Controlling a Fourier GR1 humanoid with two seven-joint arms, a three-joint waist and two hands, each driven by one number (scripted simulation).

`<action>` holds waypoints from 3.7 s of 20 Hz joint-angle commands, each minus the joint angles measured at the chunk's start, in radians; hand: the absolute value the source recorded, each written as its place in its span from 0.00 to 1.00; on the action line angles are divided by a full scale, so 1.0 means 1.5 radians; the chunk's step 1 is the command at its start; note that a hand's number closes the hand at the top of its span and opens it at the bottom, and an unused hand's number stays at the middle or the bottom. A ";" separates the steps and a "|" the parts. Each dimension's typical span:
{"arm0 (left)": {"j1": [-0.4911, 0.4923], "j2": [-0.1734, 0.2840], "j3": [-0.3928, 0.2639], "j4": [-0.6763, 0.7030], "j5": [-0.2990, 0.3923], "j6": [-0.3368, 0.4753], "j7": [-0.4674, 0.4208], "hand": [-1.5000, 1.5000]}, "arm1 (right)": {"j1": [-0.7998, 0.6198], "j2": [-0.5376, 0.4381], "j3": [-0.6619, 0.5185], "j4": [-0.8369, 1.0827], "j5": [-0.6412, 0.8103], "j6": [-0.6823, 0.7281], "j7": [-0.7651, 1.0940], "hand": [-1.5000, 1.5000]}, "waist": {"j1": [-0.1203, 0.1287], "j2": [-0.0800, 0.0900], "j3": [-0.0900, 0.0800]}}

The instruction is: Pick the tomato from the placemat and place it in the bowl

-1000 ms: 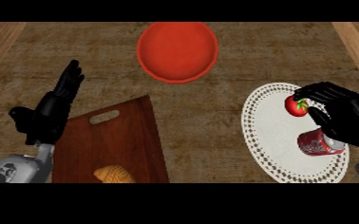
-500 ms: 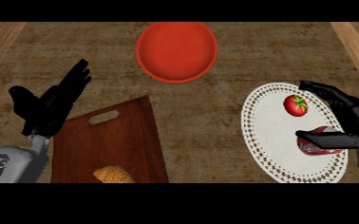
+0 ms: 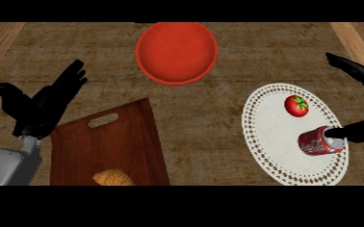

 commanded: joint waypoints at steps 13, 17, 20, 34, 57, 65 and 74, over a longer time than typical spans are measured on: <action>-0.037 -0.025 0.035 0.018 -0.019 -0.030 0.027 0.50 | -0.149 -0.060 0.097 -0.169 0.091 0.188 0.400 0.00 | 0.006 0.002 0.001; -0.007 -0.041 0.025 0.016 -0.052 -0.026 0.001 0.50 | -0.151 -0.072 0.111 -0.190 0.113 0.242 0.453 0.00 | 0.004 0.001 0.001; -0.019 -0.057 0.036 0.036 -0.062 -0.039 0.003 0.50 | -0.150 -0.046 0.100 -0.183 0.145 0.263 0.466 0.00 | 0.002 0.002 0.001; -0.047 -0.077 0.103 0.000 -0.087 -0.075 0.089 0.50 | -0.131 0.024 0.032 -0.155 0.280 0.355 0.456 0.00 | 0.001 0.001 0.001; -0.004 -0.134 0.165 -0.020 -0.153 -0.134 0.068 0.50 | -0.157 0.175 0.034 0.075 0.540 0.305 0.315 0.00 | 0.005 0.002 0.001; -0.010 -0.172 0.158 -0.001 -0.196 -0.129 0.064 0.50 | -0.164 0.181 0.008 0.144 0.601 0.273 0.257 0.00 | 0.003 0.002 0.001; -0.013 -0.202 0.158 -0.047 -0.208 -0.118 0.104 0.50 | -0.234 0.264 0.008 0.299 0.671 0.205 0.239 0.00 | 0.007 0.003 0.002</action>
